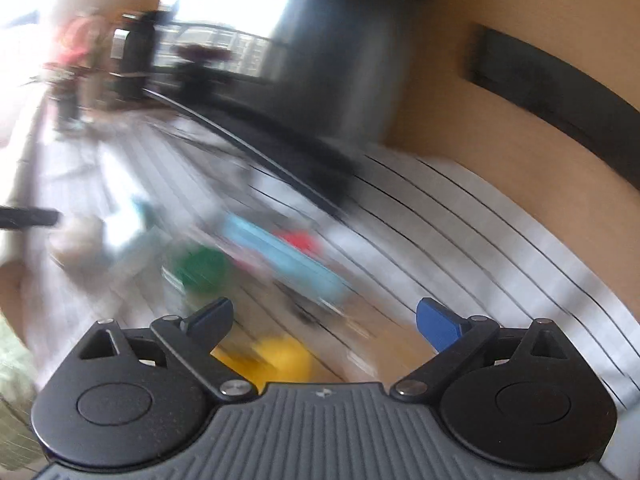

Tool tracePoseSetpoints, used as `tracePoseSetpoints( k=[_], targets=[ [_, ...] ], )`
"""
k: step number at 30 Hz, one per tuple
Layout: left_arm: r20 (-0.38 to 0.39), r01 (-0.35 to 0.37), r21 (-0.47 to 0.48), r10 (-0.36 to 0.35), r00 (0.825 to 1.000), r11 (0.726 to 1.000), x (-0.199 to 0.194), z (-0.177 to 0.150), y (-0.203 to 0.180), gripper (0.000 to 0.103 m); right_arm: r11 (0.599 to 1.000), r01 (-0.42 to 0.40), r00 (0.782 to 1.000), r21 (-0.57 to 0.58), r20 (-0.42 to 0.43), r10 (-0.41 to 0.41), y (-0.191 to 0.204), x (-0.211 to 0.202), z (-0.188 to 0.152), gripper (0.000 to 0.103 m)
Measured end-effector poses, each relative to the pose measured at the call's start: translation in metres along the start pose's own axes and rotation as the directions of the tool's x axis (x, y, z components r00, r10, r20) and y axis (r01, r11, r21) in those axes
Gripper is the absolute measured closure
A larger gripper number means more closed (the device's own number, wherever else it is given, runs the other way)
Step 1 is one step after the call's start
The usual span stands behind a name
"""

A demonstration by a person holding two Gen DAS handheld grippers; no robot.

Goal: Organize soft objects
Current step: 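Grasp the beige round pouch with the left tool while the right tool grasps the blue wipe pack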

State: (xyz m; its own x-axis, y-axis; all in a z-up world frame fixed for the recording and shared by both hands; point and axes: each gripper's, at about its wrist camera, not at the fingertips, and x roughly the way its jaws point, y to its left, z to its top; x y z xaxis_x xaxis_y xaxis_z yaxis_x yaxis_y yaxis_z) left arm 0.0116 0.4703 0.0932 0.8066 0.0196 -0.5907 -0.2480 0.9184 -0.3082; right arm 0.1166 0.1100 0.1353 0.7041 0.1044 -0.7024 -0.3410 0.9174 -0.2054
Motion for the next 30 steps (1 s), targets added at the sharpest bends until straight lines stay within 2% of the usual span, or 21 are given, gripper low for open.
tracePoseSetpoints(
  k=[1, 3, 4, 5, 7, 9, 12, 17, 19, 21, 23, 26, 30],
  targets=[
    [-0.042, 0.022, -0.028, -0.024, 0.999, 0.999, 0.009, 0.012, 0.024, 0.043, 0.998, -0.058, 0.998, -0.007, -0.007, 0.058, 0.019, 0.013, 0.016, 0.005],
    [-0.109, 0.04, -0.077, -0.048, 0.993, 0.996, 0.025, 0.026, 0.056, 0.043, 0.992, -0.122, 0.992, -0.015, -0.024, 0.122, 0.049, 0.037, 0.035, 0.006],
    [-0.135, 0.049, -0.107, -0.063, 0.989, 0.993, 0.031, 0.031, 0.073, 0.043, 0.989, -0.147, 0.989, -0.018, -0.037, 0.146, 0.067, 0.051, 0.042, 0.017],
    [-0.156, 0.057, -0.136, -0.078, 0.985, 0.989, 0.037, 0.033, 0.088, 0.043, 0.984, -0.178, 0.982, -0.017, -0.062, 0.177, 0.084, 0.065, 0.046, 0.043],
    [-0.19, 0.083, -0.189, -0.119, 0.974, 0.979, 0.05, 0.036, 0.109, 0.043, 0.97, -0.242, 0.961, 0.011, -0.136, 0.241, 0.111, 0.088, 0.044, 0.078],
    [-0.222, 0.117, -0.226, -0.168, 0.96, 0.967, 0.06, 0.036, 0.123, 0.043, 0.96, -0.278, 0.945, 0.036, -0.168, 0.28, 0.136, 0.108, 0.038, 0.08],
    [-0.255, 0.153, -0.26, -0.221, 0.941, 0.953, 0.077, 0.034, 0.137, 0.043, 0.96, -0.278, 0.945, 0.023, -0.17, 0.278, 0.168, 0.13, 0.03, 0.08],
    [-0.308, 0.159, -0.291, -0.25, 0.918, 0.943, 0.1, 0.028, 0.142, 0.043, 0.955, -0.288, 0.932, 0.065, -0.209, 0.295, 0.182, 0.167, 0.023, 0.08],
    [-0.305, 0.169, -0.314, -0.268, 0.914, 0.934, 0.107, 0.023, 0.142, 0.042, 0.957, -0.282, 0.934, 0.071, -0.208, 0.291, 0.186, 0.179, 0.017, 0.08],
    [-0.269, 0.201, -0.382, -0.316, 0.91, 0.902, 0.113, 0.017, 0.144, 0.041, 0.952, -0.298, 0.93, 0.069, -0.204, 0.306, 0.189, 0.183, 0.016, 0.08],
    [-0.242, 0.21, -0.411, -0.328, 0.913, 0.887, 0.115, 0.016, 0.142, 0.034, 0.954, -0.295, 0.934, 0.046, -0.197, 0.298, 0.191, 0.181, 0.016, 0.08],
    [-0.268, 0.229, -0.38, -0.343, 0.9, 0.896, 0.109, 0.022, 0.134, 0.032, 0.956, -0.294, 0.937, 0.008, -0.194, 0.29, 0.19, 0.18, 0.015, 0.081],
    [-0.265, 0.314, -0.295, -0.393, 0.881, 0.903, 0.082, 0.036, 0.111, 0.033, 0.942, -0.333, 0.927, 0.038, -0.169, 0.334, 0.177, 0.173, 0.015, 0.08]
  ],
)
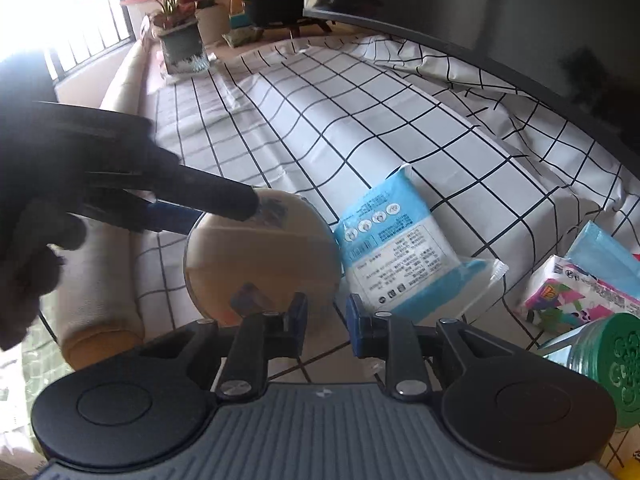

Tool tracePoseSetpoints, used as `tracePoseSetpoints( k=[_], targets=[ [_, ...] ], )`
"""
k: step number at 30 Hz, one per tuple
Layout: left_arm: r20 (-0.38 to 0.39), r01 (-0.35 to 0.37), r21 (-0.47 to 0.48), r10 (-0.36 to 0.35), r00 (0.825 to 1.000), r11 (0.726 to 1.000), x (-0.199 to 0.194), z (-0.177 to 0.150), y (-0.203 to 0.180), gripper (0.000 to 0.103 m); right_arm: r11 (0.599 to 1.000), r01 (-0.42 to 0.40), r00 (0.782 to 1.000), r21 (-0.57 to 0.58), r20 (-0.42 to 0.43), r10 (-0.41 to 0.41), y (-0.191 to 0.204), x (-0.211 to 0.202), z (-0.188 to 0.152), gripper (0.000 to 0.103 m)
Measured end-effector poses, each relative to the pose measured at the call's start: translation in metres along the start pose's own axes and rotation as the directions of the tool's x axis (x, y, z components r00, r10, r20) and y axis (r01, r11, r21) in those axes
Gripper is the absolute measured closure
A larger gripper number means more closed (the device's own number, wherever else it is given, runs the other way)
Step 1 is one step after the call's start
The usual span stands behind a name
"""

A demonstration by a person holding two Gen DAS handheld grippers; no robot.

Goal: Organize soft objects
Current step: 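Grasp the beige round pouch with the left tool while the right tool grasps the blue wipe pack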

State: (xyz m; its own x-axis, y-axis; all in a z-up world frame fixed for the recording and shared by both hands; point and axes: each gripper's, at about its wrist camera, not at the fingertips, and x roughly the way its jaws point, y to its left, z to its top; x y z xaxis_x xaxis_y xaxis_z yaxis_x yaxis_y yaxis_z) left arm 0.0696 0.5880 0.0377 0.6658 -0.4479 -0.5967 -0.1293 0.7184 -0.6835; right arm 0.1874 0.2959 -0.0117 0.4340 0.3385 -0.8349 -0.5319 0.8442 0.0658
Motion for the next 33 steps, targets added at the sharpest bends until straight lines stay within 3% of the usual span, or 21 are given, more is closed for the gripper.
tracePoseSetpoints(
  k=[4, 8, 11, 12, 13, 15, 17, 18, 21, 23, 27, 31, 33],
  targets=[
    [-0.04, -0.088, 0.151, 0.095, 0.995, 0.985, 0.01, -0.007, -0.039, 0.033, 1.0, -0.015, 1.0, -0.019, 0.022, 0.016, -0.003, -0.007, -0.008, 0.08],
    [-0.07, -0.097, 0.123, 0.106, 0.992, 0.988, 0.034, -0.013, -0.045, 0.034, 1.0, -0.016, 1.0, -0.021, 0.017, 0.016, -0.009, -0.008, -0.02, 0.08],
    [-0.05, -0.134, 0.141, 0.142, 0.989, 0.981, 0.043, -0.015, -0.048, 0.046, 0.999, -0.003, 1.0, -0.041, 0.01, 0.003, -0.014, -0.017, -0.026, 0.08],
    [-0.043, -0.161, 0.158, 0.17, 0.984, 0.974, 0.045, -0.015, -0.05, 0.059, 0.998, 0.008, 1.0, -0.057, 0.014, -0.007, -0.016, -0.023, -0.027, 0.08],
    [-0.035, -0.183, 0.174, 0.192, 0.981, 0.968, 0.046, -0.017, -0.05, 0.058, 0.997, 0.022, 1.0, -0.075, 0.021, -0.02, -0.019, -0.031, -0.028, 0.079],
    [-0.027, -0.18, 0.172, 0.187, 0.982, 0.969, 0.042, -0.02, -0.049, 0.058, 0.991, 0.059, 0.998, -0.124, 0.038, -0.054, -0.027, -0.048, -0.024, 0.068],
    [-0.016, -0.185, 0.178, 0.19, 0.982, 0.967, 0.036, -0.026, -0.049, 0.058, 0.97, 0.117, 0.992, -0.211, 0.068, -0.105, -0.028, -0.06, -0.015, 0.027],
    [-0.005, -0.198, 0.183, 0.202, 0.979, 0.963, 0.033, -0.028, -0.049, 0.058, 0.954, 0.143, 0.988, -0.265, 0.088, -0.124, -0.027, -0.064, -0.009, 0.022],
    [0.057, -0.271, 0.178, 0.265, 0.963, 0.946, 0.018, -0.033, -0.049, 0.058, 0.872, 0.198, 0.98, -0.448, 0.11, -0.166, -0.014, -0.058, 0.009, 0.021],
    [0.105, -0.306, 0.16, 0.292, 0.951, 0.939, 0.005, -0.035, -0.046, 0.059, 0.847, 0.182, 0.983, -0.5, 0.081, -0.163, -0.008, -0.043, 0.022, 0.021],
    [0.174, -0.333, 0.099, 0.313, 0.934, 0.938, -0.016, -0.039, -0.035, 0.059, 0.858, 0.066, 0.993, -0.509, -0.054, -0.109, 0.0, 0.0, 0.041, 0.021],
    [0.211, -0.35, 0.061, 0.331, 0.92, 0.935, -0.029, -0.043, -0.028, 0.059, 0.888, 0.071, 0.981, -0.453, -0.128, -0.144, -0.001, 0.036, 0.054, 0.021],
    [0.215, -0.342, 0.045, 0.325, 0.921, 0.938, -0.031, -0.047, -0.027, 0.059, 0.919, 0.053, 0.979, -0.391, -0.163, -0.126, -0.005, 0.04, 0.057, 0.029]
  ],
)
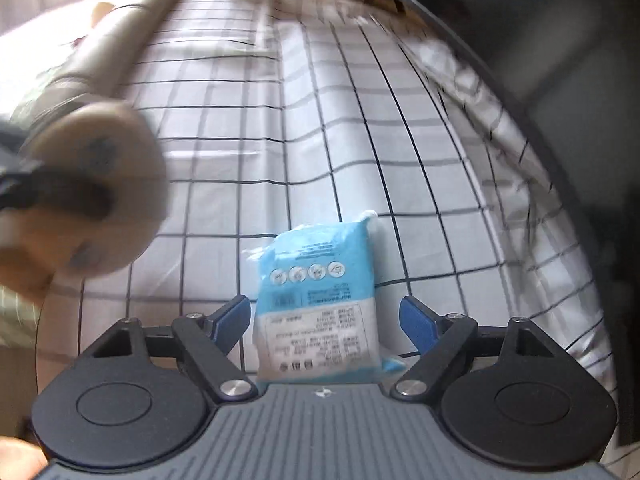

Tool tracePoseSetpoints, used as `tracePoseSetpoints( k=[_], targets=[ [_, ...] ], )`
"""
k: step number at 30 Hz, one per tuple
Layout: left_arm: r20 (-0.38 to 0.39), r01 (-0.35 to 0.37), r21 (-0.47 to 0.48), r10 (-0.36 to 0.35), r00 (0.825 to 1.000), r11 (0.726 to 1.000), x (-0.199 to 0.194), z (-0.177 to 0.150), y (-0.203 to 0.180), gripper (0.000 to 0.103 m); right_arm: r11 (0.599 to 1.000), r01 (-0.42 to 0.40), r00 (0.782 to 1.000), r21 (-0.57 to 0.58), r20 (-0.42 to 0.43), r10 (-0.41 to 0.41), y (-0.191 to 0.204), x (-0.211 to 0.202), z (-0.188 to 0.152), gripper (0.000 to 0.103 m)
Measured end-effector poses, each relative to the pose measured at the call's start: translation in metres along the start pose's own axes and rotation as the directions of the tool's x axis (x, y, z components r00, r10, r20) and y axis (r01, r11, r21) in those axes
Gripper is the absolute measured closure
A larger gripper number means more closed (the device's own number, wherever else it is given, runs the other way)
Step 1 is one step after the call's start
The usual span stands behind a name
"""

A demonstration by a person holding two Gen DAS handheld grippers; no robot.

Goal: Organize soft objects
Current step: 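Grasp the beige round pouch with the left tool while the right tool grasps the blue wipe pack, then carry the pouch and wipe pack into the pink box and open both tools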

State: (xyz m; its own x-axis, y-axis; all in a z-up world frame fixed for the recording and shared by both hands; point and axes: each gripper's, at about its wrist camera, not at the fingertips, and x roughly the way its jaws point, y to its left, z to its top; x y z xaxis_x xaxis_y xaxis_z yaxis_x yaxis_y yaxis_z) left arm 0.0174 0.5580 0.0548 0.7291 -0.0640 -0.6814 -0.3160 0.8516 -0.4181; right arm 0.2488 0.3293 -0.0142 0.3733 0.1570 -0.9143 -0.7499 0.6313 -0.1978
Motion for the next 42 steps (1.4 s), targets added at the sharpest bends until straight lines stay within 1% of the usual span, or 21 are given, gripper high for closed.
tracePoseSetpoints(
  k=[1, 2, 3, 6, 9, 12, 14, 18, 20, 22, 23, 25, 27, 30, 33, 35, 36, 38, 40, 42],
  targets=[
    [0.0, 0.001, -0.002, -0.001, 1.0, 1.0, -0.001, -0.002, 0.001, 0.059, 1.0, -0.018, 1.0, 0.024, -0.016, 0.018, -0.001, -0.001, -0.001, 0.051],
    [-0.003, 0.005, 0.0, -0.005, 1.0, 1.0, -0.002, -0.003, 0.001, 0.059, 0.999, -0.032, 0.999, 0.041, -0.031, 0.033, 0.0, -0.004, -0.002, 0.054],
    [-0.005, 0.011, 0.003, -0.011, 1.0, 1.0, -0.003, -0.004, 0.0, 0.059, 0.997, -0.049, 0.998, 0.06, -0.025, 0.051, 0.0, -0.012, -0.004, 0.054],
    [0.0, 0.022, 0.016, -0.022, 1.0, 1.0, -0.006, -0.003, -0.007, 0.059, 0.991, -0.08, 0.996, 0.111, 0.039, 0.076, -0.008, -0.052, -0.009, 0.055],
    [0.019, 0.03, 0.032, -0.031, 0.999, 0.999, -0.01, 0.004, -0.025, 0.059, 0.967, -0.15, 0.987, 0.206, 0.095, 0.133, -0.033, -0.098, -0.011, 0.055],
    [0.024, 0.058, 0.058, -0.059, 0.998, 0.997, -0.012, 0.014, -0.054, 0.059, 0.938, -0.174, 0.98, 0.301, 0.144, 0.136, -0.067, -0.146, -0.021, 0.055],
    [0.02, 0.068, 0.094, -0.07, 0.997, 0.993, -0.011, 0.018, -0.08, 0.059, 0.926, -0.148, 0.981, 0.348, 0.167, 0.094, -0.089, -0.174, -0.034, 0.055],
    [0.003, 0.085, 0.148, -0.086, 0.996, 0.985, -0.004, 0.019, -0.132, 0.059, 0.919, -0.055, 0.981, 0.391, 0.193, -0.023, -0.122, -0.219, -0.076, 0.055],
    [-0.004, 0.1, 0.179, -0.1, 0.995, 0.979, -0.002, 0.016, -0.159, 0.059, 0.913, 0.006, 0.976, 0.408, 0.197, -0.094, -0.134, -0.239, -0.102, 0.055],
    [-0.014, 0.124, 0.215, -0.124, 0.992, 0.969, 0.0, 0.011, -0.185, 0.059, 0.903, 0.079, 0.965, 0.422, 0.196, -0.176, -0.143, -0.256, -0.13, 0.055],
    [-0.022, 0.138, 0.231, -0.137, 0.99, 0.963, 0.001, 0.008, -0.198, 0.059, 0.892, 0.106, 0.959, 0.439, 0.192, -0.209, -0.149, -0.264, -0.144, 0.055],
    [-0.039, 0.157, 0.26, -0.152, 0.988, 0.953, 0.003, 0.003, -0.224, 0.059, 0.86, 0.12, 0.951, 0.496, 0.193, -0.244, -0.159, -0.279, -0.174, 0.055],
    [-0.056, 0.176, 0.293, -0.167, 0.984, 0.94, 0.006, -0.005, -0.249, 0.059, 0.819, 0.126, 0.94, 0.56, 0.196, -0.278, -0.173, -0.292, -0.205, 0.055],
    [-0.096, 0.222, 0.335, -0.201, 0.975, 0.916, 0.011, -0.022, -0.288, 0.059, 0.749, 0.172, 0.915, 0.641, 0.178, -0.362, -0.192, -0.308, -0.253, 0.055],
    [-0.155, 0.289, 0.357, -0.248, 0.956, 0.889, 0.02, -0.041, -0.326, 0.059, 0.69, 0.236, 0.885, 0.684, 0.141, -0.443, -0.201, -0.317, -0.295, 0.054],
    [-0.209, 0.344, 0.355, -0.285, 0.935, 0.869, 0.03, -0.054, -0.355, 0.059, 0.656, 0.272, 0.869, 0.704, 0.113, -0.482, -0.204, -0.317, -0.319, 0.054],
    [-0.238, 0.372, 0.352, -0.302, 0.923, 0.859, 0.035, -0.059, -0.369, 0.059, 0.639, 0.283, 0.863, 0.715, 0.101, -0.495, -0.206, -0.316, -0.333, 0.054],
    [-0.3, 0.43, 0.347, -0.335, 0.893, 0.834, 0.047, -0.072, -0.401, 0.059, 0.614, 0.293, 0.854, 0.733, 0.089, -0.512, -0.208, -0.315, -0.358, 0.054],
    [-0.364, 0.484, 0.341, -0.362, 0.858, 0.806, 0.06, -0.087, -0.434, 0.059, 0.582, 0.319, 0.841, 0.748, 0.059, -0.538, -0.21, -0.31, -0.379, 0.054],
    [-0.406, 0.517, 0.347, -0.372, 0.835, 0.782, 0.072, -0.103, -0.464, 0.059, 0.554, 0.345, 0.827, 0.757, 0.034, -0.561, -0.213, -0.309, -0.404, 0.054]
  ],
)
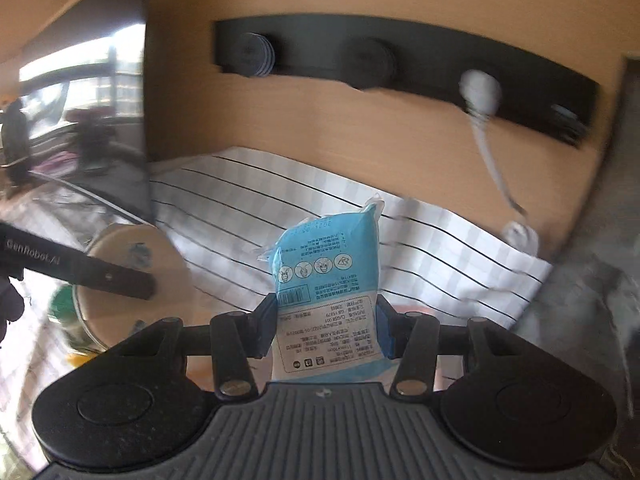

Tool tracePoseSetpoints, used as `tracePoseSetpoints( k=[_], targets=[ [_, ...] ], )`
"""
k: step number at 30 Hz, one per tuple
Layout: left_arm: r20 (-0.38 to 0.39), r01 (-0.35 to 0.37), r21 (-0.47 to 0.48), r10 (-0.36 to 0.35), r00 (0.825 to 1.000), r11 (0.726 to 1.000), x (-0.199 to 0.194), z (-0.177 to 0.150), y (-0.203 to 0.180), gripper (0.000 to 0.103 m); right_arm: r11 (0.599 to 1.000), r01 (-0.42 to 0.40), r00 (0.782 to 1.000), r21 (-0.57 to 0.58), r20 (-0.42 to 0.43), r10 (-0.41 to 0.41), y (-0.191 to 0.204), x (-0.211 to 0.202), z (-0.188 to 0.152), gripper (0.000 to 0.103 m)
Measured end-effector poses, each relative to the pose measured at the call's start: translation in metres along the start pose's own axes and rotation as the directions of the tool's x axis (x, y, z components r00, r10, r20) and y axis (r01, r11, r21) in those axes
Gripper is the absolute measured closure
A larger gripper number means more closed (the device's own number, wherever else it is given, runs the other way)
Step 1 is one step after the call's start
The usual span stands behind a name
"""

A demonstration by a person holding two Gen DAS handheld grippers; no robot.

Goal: Organize soft objects
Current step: 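Carry the pouch and wipe pack into the pink box and open both tools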

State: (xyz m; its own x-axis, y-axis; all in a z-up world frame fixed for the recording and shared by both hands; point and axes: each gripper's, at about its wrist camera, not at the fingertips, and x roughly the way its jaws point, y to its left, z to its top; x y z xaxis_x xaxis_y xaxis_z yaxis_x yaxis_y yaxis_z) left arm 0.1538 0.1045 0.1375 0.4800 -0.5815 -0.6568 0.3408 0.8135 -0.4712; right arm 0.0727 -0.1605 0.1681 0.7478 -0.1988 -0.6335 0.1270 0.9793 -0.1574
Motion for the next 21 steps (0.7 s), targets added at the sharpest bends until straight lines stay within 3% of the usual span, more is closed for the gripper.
tracePoseSetpoints(
  k=[4, 7, 8, 10, 12, 15, 21],
  targets=[
    [-0.051, 0.069, 0.005, -0.069, 0.996, 0.998, 0.052, 0.006, -0.023, 0.058, 0.999, 0.023, 1.0, 0.035, -0.016, -0.022, -0.027, 0.009, -0.02, 0.054],
    [-0.098, 0.15, -0.049, -0.154, 0.983, 0.987, 0.095, 0.009, -0.026, 0.058, 0.999, -0.001, 0.999, 0.051, -0.046, 0.004, -0.037, 0.032, -0.036, 0.044],
    [-0.102, 0.134, -0.057, -0.139, 0.985, 0.989, 0.106, 0.01, -0.026, 0.057, 0.998, 0.01, 0.999, 0.068, -0.047, -0.007, -0.04, 0.038, -0.044, 0.039],
    [-0.085, 0.064, -0.029, -0.066, 0.994, 0.998, 0.117, 0.009, -0.026, 0.057, 0.996, 0.012, 0.999, 0.094, -0.045, -0.008, -0.045, 0.044, -0.059, 0.038],
    [-0.074, 0.023, 0.018, -0.022, 0.997, 1.0, 0.116, 0.006, -0.027, 0.057, 0.993, -0.027, 0.998, 0.114, -0.048, 0.032, -0.046, 0.046, -0.074, 0.036],
    [-0.046, 0.018, 0.039, -0.016, 0.999, 0.999, 0.103, 0.005, -0.026, 0.057, 0.994, -0.057, 0.996, 0.093, -0.06, 0.063, -0.036, 0.047, -0.09, 0.034],
    [0.072, -0.056, 0.114, 0.048, 0.996, 0.992, 0.041, -0.009, -0.024, 0.057, 0.988, -0.107, 0.991, 0.109, -0.073, 0.115, -0.017, 0.038, -0.108, 0.034]
  ],
)
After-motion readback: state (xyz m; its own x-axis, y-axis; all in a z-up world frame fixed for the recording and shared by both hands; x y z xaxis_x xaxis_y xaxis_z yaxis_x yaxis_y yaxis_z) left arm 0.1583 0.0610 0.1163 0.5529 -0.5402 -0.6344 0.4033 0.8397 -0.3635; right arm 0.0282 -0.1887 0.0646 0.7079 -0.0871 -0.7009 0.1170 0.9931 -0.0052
